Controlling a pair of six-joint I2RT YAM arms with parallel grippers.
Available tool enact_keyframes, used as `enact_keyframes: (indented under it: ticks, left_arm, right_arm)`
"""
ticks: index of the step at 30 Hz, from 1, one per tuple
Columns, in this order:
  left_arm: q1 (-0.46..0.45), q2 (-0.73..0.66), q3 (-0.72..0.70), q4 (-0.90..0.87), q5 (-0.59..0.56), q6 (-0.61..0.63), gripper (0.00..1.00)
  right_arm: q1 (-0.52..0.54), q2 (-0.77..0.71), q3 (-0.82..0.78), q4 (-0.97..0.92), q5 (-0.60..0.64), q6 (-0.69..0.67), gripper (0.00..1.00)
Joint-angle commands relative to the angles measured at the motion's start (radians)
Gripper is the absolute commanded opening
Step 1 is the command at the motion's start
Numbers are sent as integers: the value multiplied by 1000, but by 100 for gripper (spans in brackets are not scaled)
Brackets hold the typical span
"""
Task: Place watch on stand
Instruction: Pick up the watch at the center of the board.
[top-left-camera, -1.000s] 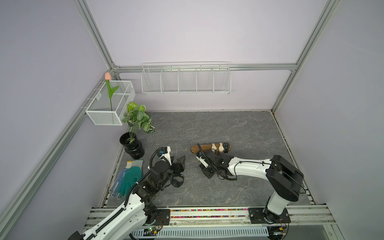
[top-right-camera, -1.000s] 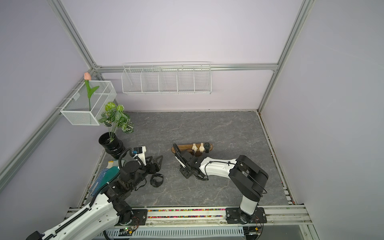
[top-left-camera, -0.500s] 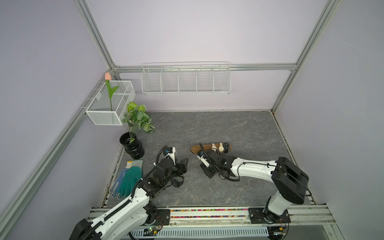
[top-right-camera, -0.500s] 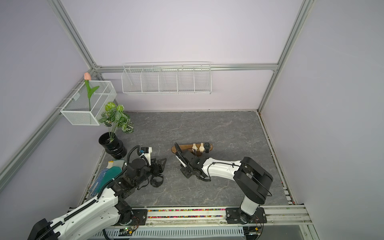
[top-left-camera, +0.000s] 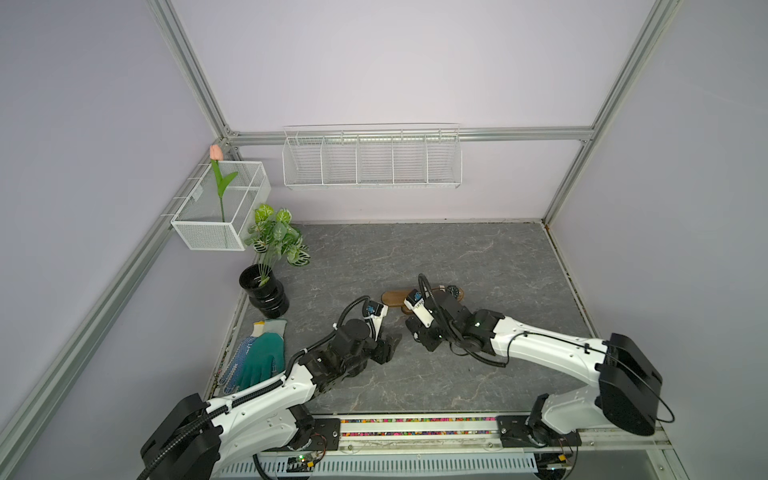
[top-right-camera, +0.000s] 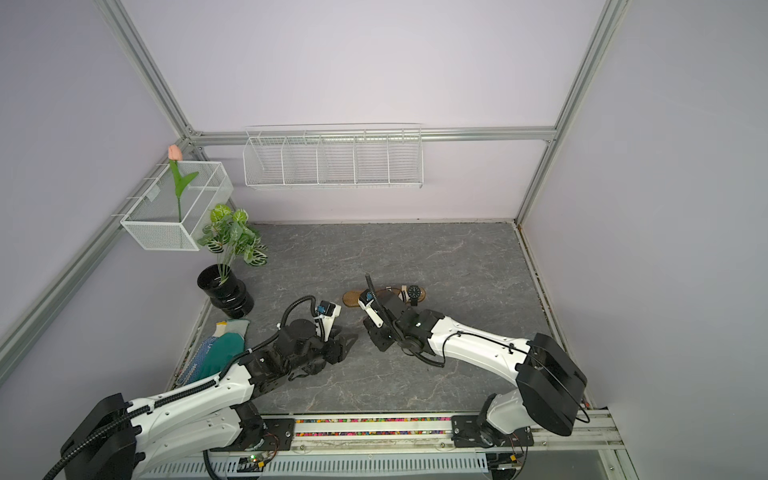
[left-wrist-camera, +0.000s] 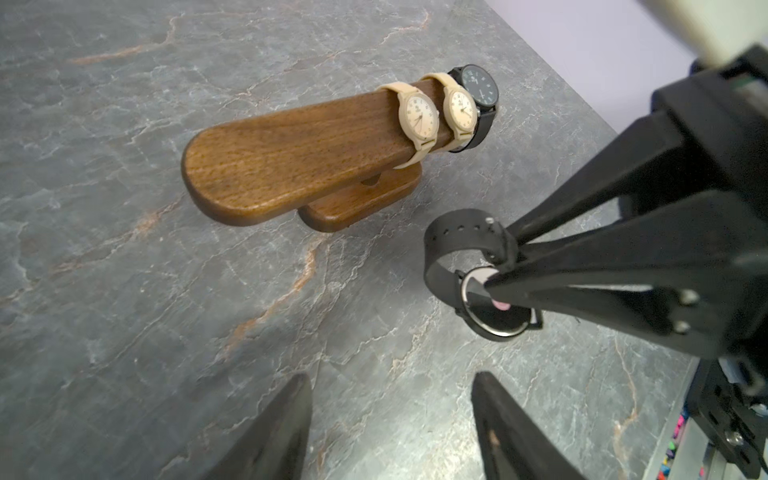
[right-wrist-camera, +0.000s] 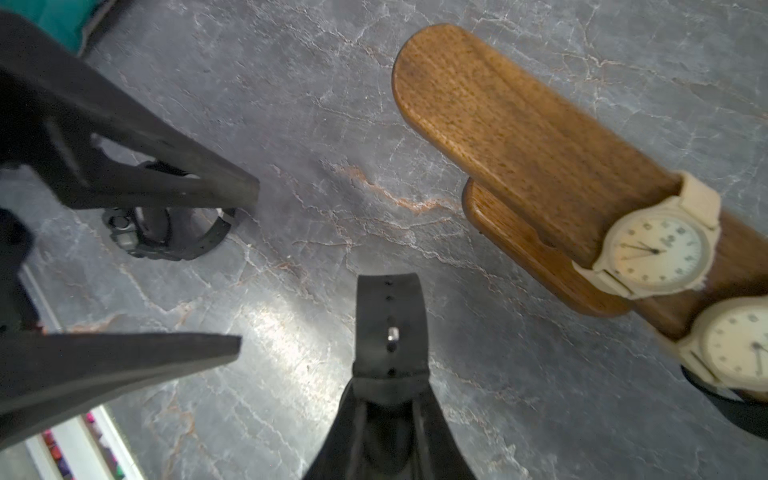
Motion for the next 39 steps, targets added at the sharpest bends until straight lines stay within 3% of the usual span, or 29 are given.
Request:
enact_keyframes:
  ticks: [1,6,18,24,32,36,39]
  left_arm:
    - [-6,22,45,55,-2,65,60]
    - [-9,87,92,59,34,70,50]
    - [-12,179,132,123,192,66,41]
    - [-14,197,149,118,200,65,32]
    - [-15,262,193,125,190,29,0]
    - [-15,263,194,137,167,-9,0]
    - [-16,241,190,150,155,-42,0]
  right_arm:
    - [-3,-51,-24,-62,-50,21,18]
    - [-3,-76,-23,-79,-72,45,19]
    - [-1,-109,-33,-71,-84,56,19]
    - [1,-109,-33,-61,-106,61,19]
    - [4,-100,-26,-51,-114,71,19]
    - [1,-107,-26,-47,-109,76,21]
    - [-3,-129,-33,-38,-94,71,29]
